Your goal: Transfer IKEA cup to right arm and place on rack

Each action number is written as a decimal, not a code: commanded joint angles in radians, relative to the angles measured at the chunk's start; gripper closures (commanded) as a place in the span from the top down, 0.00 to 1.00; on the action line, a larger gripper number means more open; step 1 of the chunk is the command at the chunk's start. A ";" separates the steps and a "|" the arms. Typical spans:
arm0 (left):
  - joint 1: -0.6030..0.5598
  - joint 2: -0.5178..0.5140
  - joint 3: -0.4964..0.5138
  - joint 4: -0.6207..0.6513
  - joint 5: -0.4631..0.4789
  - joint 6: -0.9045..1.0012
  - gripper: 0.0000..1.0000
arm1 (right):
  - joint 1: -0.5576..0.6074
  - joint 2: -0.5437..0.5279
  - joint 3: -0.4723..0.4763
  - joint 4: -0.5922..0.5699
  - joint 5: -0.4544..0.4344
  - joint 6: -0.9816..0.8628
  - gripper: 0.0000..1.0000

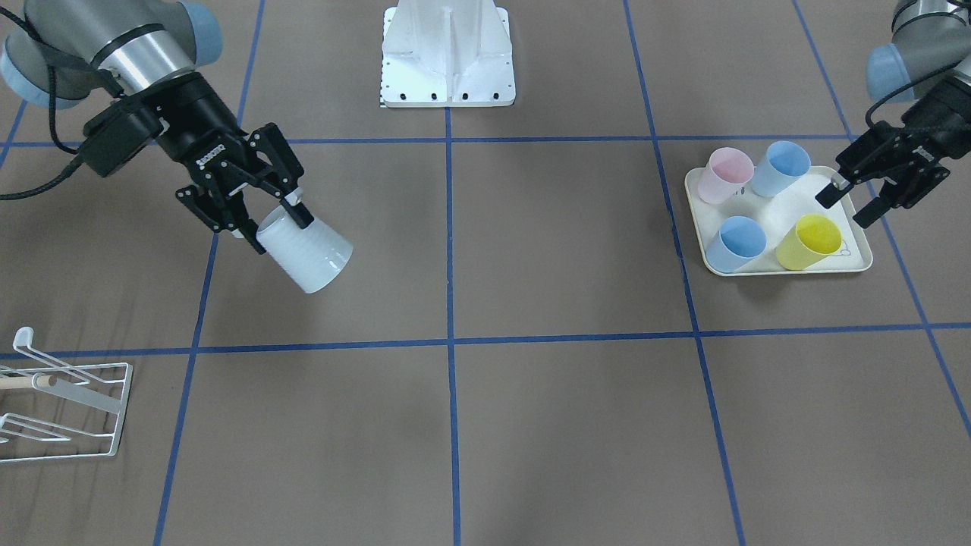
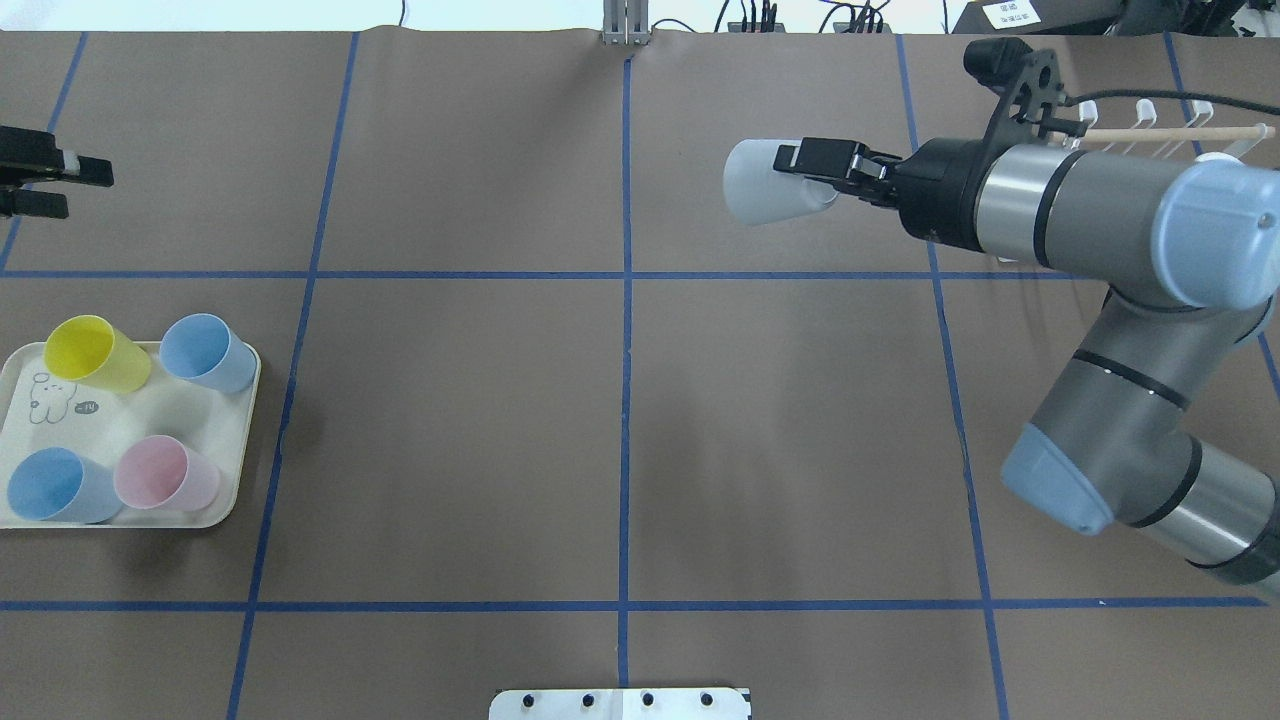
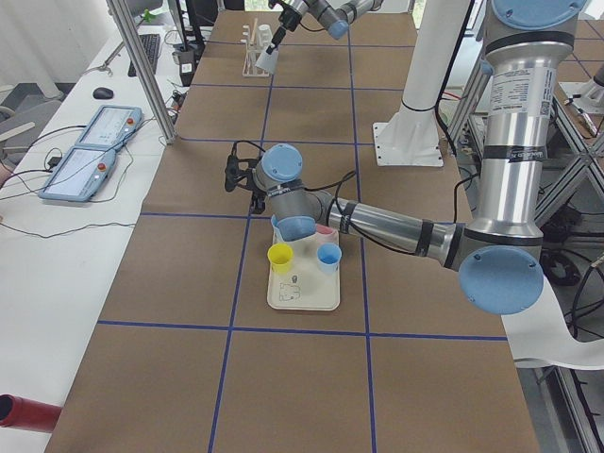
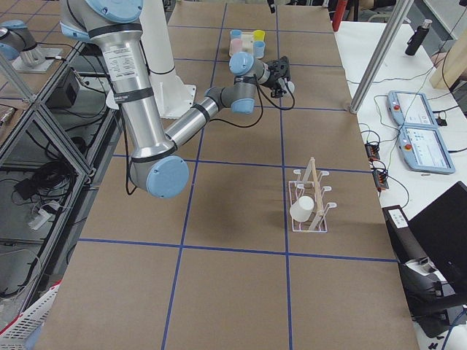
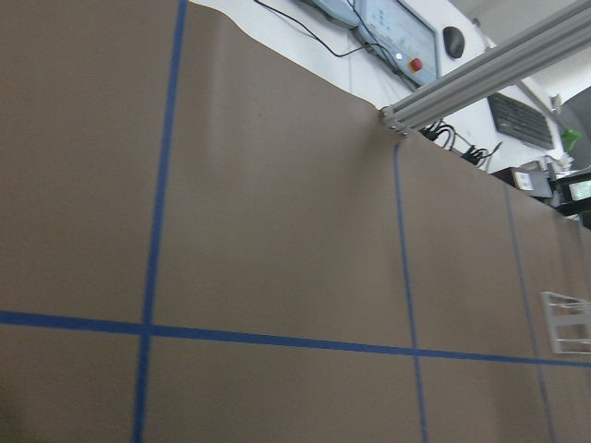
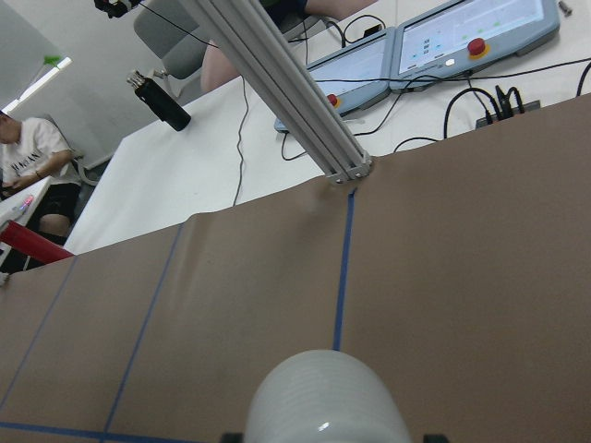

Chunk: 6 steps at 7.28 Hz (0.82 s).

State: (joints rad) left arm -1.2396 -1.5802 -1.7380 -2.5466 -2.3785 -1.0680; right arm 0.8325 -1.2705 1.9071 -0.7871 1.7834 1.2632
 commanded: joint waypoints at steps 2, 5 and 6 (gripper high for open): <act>-0.018 0.051 0.014 0.097 0.083 0.173 0.99 | 0.262 -0.100 -0.003 -0.184 0.299 -0.343 0.10; -0.017 0.077 0.014 0.106 0.105 0.226 0.99 | 0.407 -0.203 -0.013 -0.406 0.367 -0.734 0.10; -0.017 0.081 0.009 0.106 0.107 0.224 0.99 | 0.442 -0.202 -0.019 -0.500 0.384 -0.818 0.09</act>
State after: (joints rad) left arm -1.2567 -1.5035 -1.7256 -2.4418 -2.2755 -0.8452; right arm 1.2257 -1.4566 1.8958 -1.1800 2.1463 0.5888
